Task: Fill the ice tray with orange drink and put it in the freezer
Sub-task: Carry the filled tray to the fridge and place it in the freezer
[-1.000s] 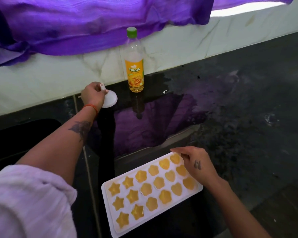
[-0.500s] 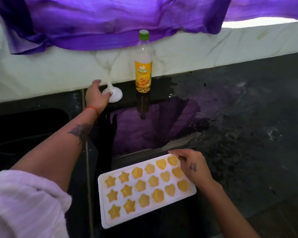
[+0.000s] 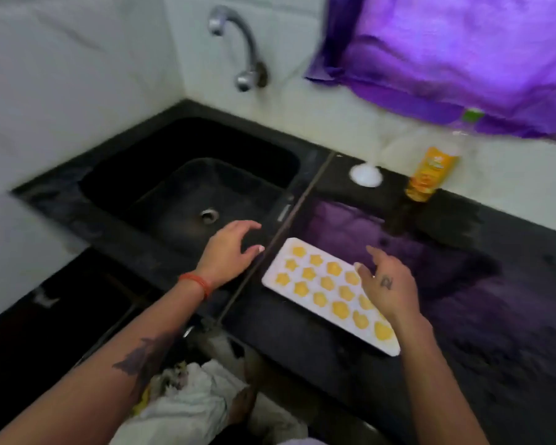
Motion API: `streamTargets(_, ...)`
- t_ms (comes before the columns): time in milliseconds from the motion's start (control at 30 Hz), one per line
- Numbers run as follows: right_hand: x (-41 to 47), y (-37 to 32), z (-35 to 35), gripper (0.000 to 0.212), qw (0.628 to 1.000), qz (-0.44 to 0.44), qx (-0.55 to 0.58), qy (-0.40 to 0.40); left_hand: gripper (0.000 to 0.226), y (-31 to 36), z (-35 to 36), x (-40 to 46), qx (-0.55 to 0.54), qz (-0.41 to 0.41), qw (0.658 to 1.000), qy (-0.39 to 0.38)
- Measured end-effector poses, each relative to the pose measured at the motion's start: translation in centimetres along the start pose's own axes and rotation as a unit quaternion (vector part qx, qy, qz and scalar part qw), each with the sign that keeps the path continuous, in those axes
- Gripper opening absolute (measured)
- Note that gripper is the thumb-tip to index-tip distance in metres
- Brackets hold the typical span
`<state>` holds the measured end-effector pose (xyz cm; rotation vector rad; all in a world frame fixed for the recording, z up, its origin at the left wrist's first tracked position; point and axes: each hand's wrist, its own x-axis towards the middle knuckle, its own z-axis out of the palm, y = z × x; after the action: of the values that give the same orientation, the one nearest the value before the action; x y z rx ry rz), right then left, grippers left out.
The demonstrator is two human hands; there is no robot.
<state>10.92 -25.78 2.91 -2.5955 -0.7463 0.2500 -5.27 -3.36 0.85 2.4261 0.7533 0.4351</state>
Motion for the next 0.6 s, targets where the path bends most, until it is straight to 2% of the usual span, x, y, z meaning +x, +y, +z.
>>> streamTargets(133,-1.7,-6.9,3.0,0.046,0.986,-0.160,0.041,-0.014,0.046,-3.5,-3.2,-9.0,0.014,-0.090,0.995,0.038)
streamTargets(300,-7.5,-14.9,8.3,0.046,0.939,-0.330,0.071,-0.070,0.049,-7.4,-5.7,-20.7,0.011,-0.225,0.969,0.099)
streamTargets(467,-16.5,-19.9,14.8,0.046,0.874,-0.457,0.034,-0.163,0.051,-10.9,-6.2,-34.5,-0.018,-0.381,0.911,0.158)
streamTargets(600,-25.5,-22.1,21.2,0.051,0.819,-0.503,-0.052,-0.272,0.051,-12.6,-5.0,-47.6,-0.054,-0.492,0.853,0.168)
